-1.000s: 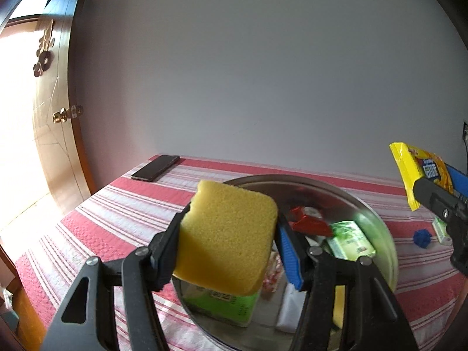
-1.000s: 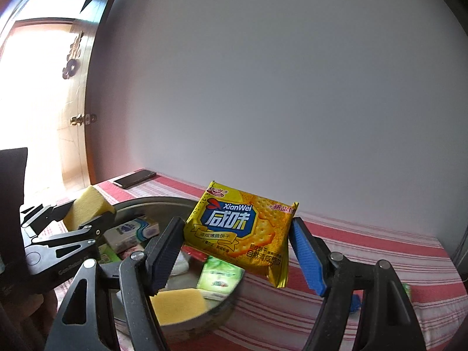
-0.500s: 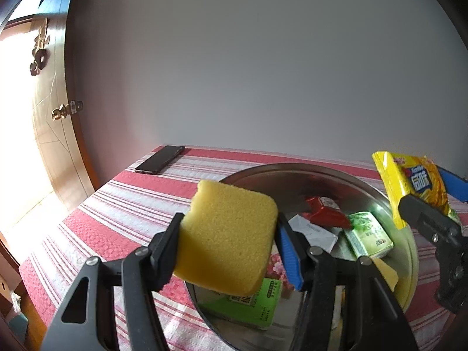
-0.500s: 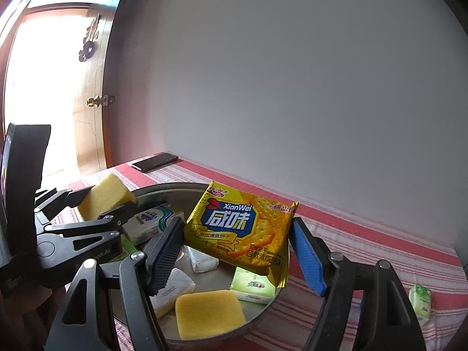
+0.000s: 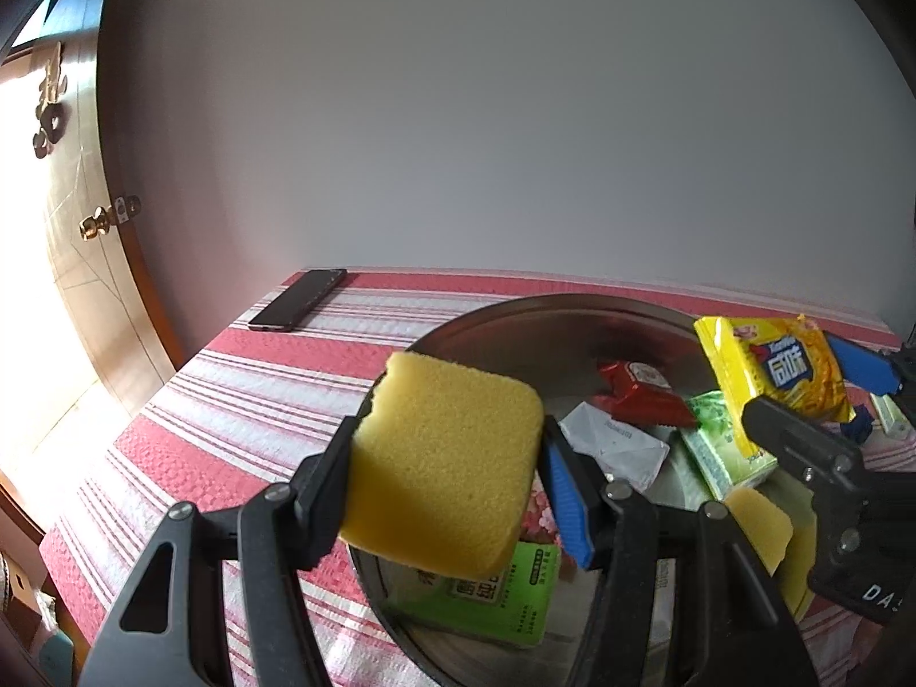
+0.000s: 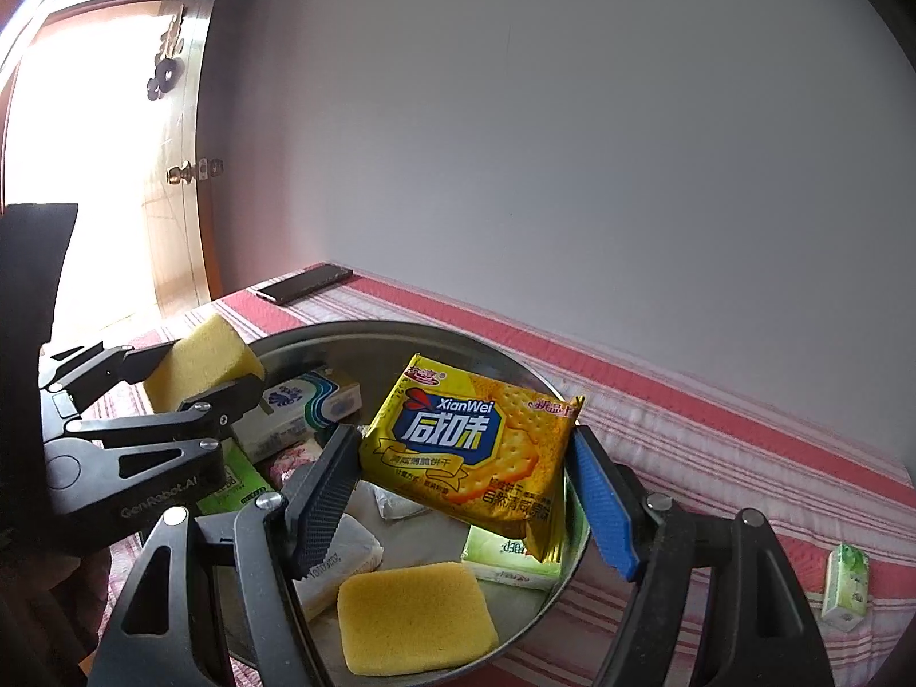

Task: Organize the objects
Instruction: 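Open both grippers to drop the sponge and biscuit packet into the tin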

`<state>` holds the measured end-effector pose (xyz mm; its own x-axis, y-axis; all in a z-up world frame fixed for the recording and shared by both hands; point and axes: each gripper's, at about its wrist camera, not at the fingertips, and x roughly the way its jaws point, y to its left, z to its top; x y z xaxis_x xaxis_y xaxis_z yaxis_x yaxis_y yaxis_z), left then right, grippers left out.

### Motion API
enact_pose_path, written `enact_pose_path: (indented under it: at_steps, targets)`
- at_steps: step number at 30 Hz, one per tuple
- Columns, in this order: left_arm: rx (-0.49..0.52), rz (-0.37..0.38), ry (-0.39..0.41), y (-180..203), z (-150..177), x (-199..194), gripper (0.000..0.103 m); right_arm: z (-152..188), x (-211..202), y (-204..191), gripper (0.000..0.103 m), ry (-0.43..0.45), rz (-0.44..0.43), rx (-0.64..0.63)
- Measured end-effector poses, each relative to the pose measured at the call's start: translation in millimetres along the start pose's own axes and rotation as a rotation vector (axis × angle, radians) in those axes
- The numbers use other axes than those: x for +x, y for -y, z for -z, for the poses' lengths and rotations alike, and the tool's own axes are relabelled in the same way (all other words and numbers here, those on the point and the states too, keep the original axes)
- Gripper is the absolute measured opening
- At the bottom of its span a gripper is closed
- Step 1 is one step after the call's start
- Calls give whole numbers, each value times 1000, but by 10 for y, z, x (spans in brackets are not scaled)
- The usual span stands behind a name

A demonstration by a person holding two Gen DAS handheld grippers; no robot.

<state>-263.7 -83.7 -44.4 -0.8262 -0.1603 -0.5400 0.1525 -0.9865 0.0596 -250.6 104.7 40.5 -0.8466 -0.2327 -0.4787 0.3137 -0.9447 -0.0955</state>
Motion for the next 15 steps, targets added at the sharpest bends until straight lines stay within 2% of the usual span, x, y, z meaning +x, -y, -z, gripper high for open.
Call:
enact_pose_path:
  at_steps: [15]
  targets:
    - [63, -16, -36, 52, -84, 93, 61, 41, 222, 12, 75, -78, -18, 1]
